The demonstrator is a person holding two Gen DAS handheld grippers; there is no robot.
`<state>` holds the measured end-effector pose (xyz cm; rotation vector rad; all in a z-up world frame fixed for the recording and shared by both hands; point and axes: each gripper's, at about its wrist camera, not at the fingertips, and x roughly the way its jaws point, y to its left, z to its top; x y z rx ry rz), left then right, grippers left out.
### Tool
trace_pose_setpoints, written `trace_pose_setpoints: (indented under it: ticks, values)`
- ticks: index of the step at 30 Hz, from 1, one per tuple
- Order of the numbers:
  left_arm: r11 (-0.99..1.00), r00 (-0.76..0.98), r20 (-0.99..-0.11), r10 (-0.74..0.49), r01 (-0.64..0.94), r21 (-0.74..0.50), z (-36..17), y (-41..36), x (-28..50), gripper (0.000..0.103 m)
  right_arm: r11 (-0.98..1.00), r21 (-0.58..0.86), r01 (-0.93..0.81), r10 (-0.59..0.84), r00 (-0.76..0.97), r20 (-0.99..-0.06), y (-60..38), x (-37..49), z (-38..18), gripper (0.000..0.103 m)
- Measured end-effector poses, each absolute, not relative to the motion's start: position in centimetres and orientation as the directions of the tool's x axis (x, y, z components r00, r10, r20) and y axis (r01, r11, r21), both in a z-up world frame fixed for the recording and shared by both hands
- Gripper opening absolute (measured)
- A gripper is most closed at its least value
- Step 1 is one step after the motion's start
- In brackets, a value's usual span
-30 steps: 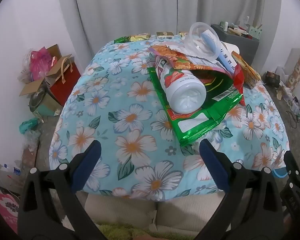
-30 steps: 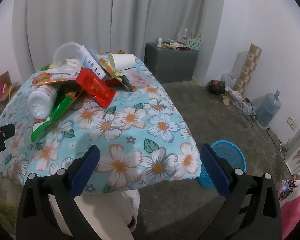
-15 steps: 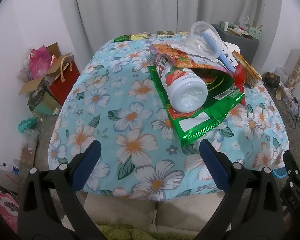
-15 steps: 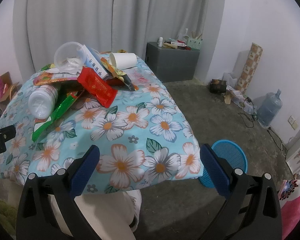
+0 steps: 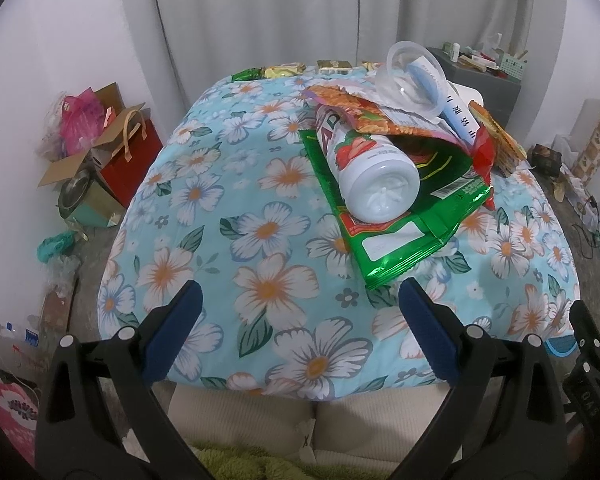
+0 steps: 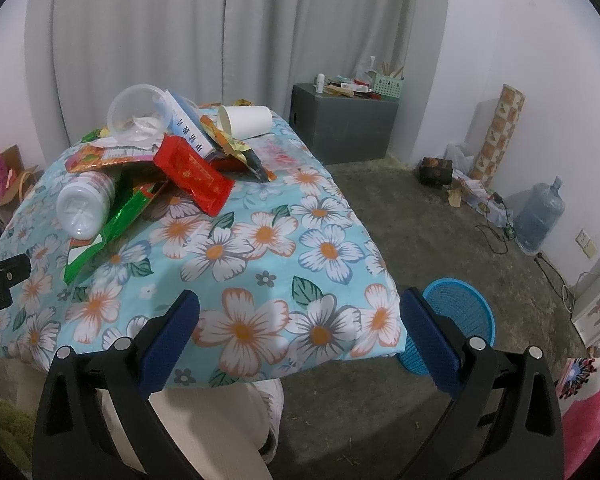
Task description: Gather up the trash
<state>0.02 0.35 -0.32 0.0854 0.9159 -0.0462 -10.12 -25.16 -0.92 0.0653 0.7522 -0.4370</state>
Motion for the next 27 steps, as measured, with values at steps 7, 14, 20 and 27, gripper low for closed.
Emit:
trace_pose_setpoints:
  ticks: [7,14,20,27]
  values:
    - [0.996,0.607,-0.795,-0.003,0.075,0.054,-0.3,0.43,0.03,0.094,0.908,-0.096,0.407,-0.36,0.645,-0.674,-25.25,-10.11,-0.9,0.098]
    - [0.996,0.608,-0.794,-0.003,0.075,0.054,-0.31,0.46,0.02,0.094,0.909,-0.096,0.405,-0.359,0.646,-0.674,-25.23,-10.11,-0.89,0.098]
    - [0.996,0.608,-0.794,-0.003,0.075,0.053,-0.31,0.56,0.06,0.094,0.909,-0.093,0.405,-0.357,0.646,-0.674,-25.17,-10.0,-0.85,0.098]
    - [0.996,0.608,-0.794,-0.004,0.076,0.053,-0.31,0.6,0.05,0.094,0.909,-0.093,0.405,-0.357,0.646,-0.675,-25.18,-9.99,-0.79,0.098]
